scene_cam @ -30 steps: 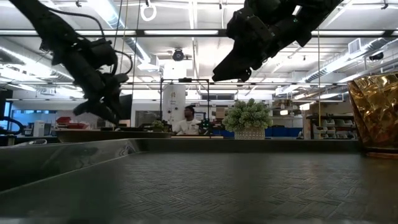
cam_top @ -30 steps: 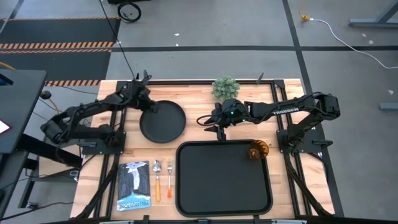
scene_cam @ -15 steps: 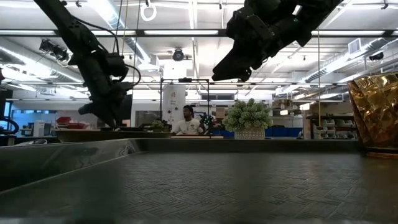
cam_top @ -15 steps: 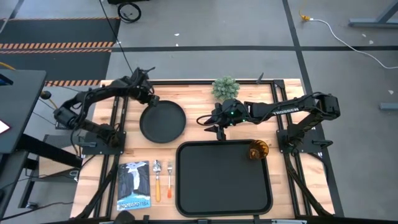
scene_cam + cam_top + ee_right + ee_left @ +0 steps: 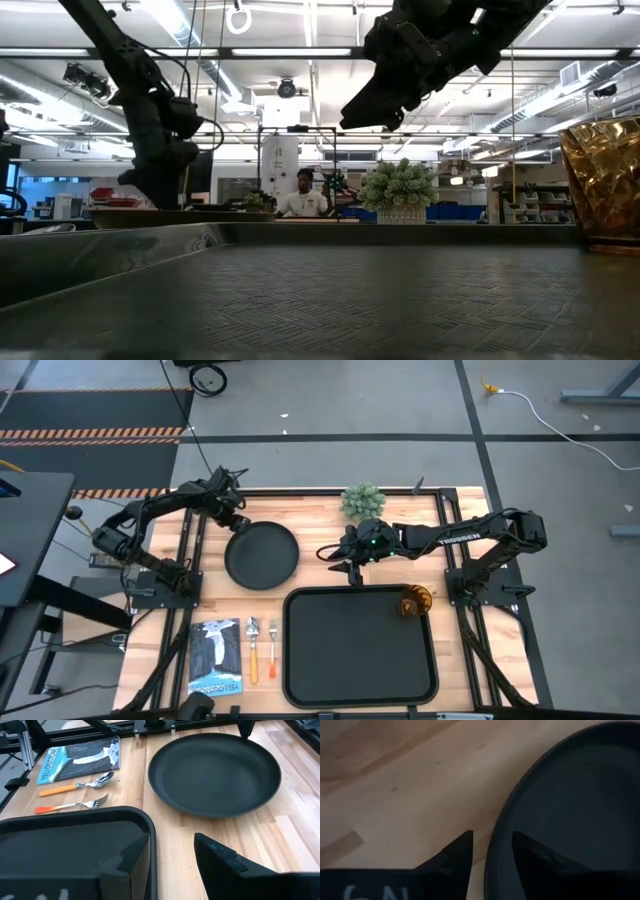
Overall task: Pick and place plate/cup/fork/spoon on tray
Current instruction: Put the black plate on the black tray at the bottom of the brown glass
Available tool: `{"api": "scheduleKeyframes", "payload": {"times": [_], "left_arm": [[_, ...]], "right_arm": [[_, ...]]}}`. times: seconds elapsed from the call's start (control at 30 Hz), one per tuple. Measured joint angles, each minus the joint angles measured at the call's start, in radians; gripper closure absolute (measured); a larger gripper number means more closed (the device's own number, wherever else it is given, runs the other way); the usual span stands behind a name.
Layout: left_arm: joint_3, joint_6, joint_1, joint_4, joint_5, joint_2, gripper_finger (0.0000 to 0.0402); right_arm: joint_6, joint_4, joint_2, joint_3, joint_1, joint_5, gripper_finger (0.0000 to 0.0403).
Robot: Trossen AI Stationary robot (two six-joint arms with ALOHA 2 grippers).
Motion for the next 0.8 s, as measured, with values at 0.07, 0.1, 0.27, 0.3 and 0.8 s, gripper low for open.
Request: {"api": "scheduleKeyframes", "payload": {"times": [0.07,0.1,0.27,0.3,0.8], "left_arm": [[0.000,0.016,-0.006,-0.010,-0.007,0.010,0.0255],[0.000,0.018,-0.013,-0.011,-0.017,0.011,0.0255],[0.000,0.031,-0.024,-0.035,-0.022,0.012,0.0256],[0.000,0.037,-0.027,-0.041,-0.023,0.012,0.0258],[-0.015,0.034,-0.082,-0.093,-0.070,0.012,0.0317]], "right_arm": [[0.000,0.000,0.000,0.000,0.000,0.000,0.0241],[0.000,0.000,0.000,0.000,0.000,0.000,0.0241],[0.004,0.000,0.000,0.000,0.001,0.000,0.0241],[0.004,0.000,0.000,0.000,0.001,0.000,0.0241],[0.003,0.001,0.000,0.000,0.001,0.000,0.0241]]}}
